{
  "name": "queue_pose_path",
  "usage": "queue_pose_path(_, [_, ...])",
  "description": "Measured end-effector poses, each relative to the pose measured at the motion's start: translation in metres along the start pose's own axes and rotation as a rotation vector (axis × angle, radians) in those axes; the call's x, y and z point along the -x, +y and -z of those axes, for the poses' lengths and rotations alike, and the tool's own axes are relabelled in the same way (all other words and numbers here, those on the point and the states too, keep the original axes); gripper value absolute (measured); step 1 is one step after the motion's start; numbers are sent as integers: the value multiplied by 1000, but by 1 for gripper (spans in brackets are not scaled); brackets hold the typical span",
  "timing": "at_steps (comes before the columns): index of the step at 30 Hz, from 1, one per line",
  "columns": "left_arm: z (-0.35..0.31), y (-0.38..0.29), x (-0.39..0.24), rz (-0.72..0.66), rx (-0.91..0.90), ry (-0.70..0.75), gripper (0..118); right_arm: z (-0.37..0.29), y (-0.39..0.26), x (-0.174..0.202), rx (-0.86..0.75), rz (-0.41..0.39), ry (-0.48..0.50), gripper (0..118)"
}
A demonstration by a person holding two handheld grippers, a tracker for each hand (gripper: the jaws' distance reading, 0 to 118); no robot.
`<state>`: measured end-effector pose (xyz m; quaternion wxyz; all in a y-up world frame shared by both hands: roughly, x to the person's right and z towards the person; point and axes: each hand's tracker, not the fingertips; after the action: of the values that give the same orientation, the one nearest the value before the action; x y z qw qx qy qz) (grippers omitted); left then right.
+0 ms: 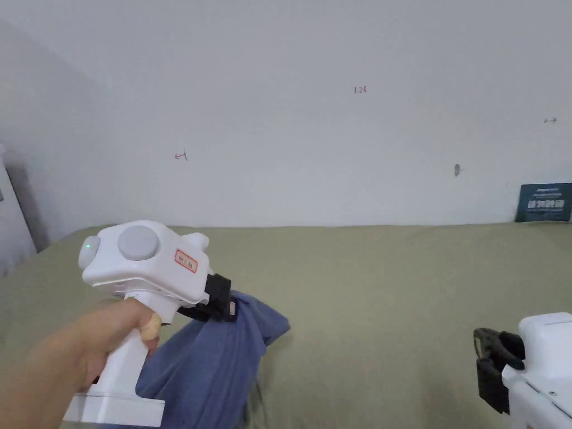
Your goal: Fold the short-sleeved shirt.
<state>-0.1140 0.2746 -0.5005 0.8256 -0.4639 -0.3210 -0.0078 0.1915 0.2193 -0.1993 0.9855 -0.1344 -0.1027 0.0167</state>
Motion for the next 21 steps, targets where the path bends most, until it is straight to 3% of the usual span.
queue_pose_path(8, [74,13,-155,215,54,-178,9,-42,-19,-76,9,58,-174,1])
queue_pose_path(15, [139,-27,-274,352,200,-354,9,-78,-46,-123,55,94,-282,1])
queue_pose_path(21, [192,-79,-306,346,287,-387,9,-100,-59,-145,78,115,-335,1])
